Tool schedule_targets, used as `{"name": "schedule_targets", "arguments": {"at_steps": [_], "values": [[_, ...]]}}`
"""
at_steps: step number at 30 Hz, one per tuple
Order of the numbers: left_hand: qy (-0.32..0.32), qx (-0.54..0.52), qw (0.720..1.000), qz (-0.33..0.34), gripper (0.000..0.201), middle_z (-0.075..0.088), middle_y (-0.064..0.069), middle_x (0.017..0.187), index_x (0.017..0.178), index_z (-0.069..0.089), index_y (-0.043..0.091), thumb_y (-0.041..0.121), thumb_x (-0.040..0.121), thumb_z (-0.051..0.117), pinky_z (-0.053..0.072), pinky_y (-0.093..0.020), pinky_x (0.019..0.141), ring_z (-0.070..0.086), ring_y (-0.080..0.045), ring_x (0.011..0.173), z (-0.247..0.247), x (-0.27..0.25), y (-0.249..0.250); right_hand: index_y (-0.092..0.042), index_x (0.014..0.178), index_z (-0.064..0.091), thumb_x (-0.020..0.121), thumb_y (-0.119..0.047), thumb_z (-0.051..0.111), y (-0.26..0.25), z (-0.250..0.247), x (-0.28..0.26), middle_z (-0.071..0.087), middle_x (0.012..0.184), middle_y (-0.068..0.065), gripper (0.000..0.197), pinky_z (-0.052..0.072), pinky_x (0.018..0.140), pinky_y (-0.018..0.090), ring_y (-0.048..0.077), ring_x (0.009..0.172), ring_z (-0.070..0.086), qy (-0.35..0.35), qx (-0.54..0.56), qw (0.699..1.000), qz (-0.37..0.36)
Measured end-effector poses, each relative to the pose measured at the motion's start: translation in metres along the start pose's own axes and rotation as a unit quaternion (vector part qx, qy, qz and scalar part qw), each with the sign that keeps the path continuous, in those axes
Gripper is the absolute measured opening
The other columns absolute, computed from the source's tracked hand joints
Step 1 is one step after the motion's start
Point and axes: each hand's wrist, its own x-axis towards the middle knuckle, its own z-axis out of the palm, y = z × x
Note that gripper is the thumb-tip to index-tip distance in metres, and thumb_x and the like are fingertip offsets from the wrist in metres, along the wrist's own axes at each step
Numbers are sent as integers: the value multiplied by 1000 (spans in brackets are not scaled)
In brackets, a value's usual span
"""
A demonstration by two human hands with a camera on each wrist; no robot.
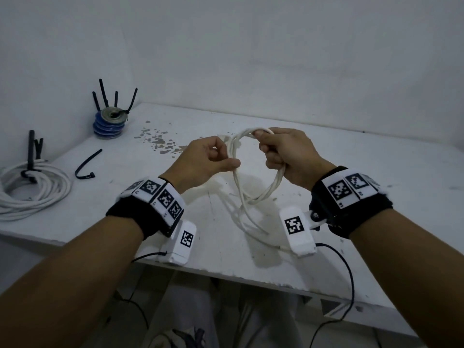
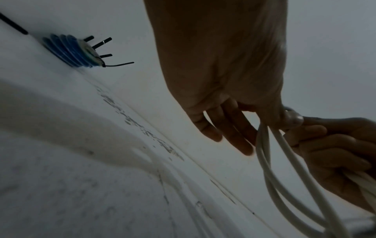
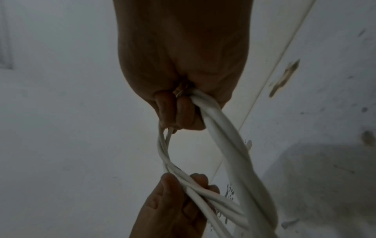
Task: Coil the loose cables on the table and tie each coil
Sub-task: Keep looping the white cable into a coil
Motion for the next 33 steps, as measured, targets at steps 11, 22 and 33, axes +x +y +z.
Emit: {"name": "schedule_targets", "arguments": {"at_steps": [11,22,33], "values": [[45,152,986,-44,25,61,1,56,85,59,12,31,86,75,50,-27,44,59,-14,40,7,2,1,-3,89,68,96,-10,62,15,7,-1,47,59,4,12,26,42,22,12,41,30,-3,-67,998,-12],[-39,57,992,-107,22,75,0,107,113,74,26,22,92,67,41,-25,66,62,-6,79,-17,1,-4,3,95,69,96,-12,62,17,-4,-1,50,59,4,15,30,46,26,12,41,34,34,-107,993,-35],[-38,152,984,-85,19,69,-4,87,93,59,10,25,102,51,55,-40,78,65,-17,76,-19,-3,0,-8,87,73,94,-16,65,16,-3,-1,57,60,3,14,39,45,20,6,42,45,75,-212,963,-149]]}}
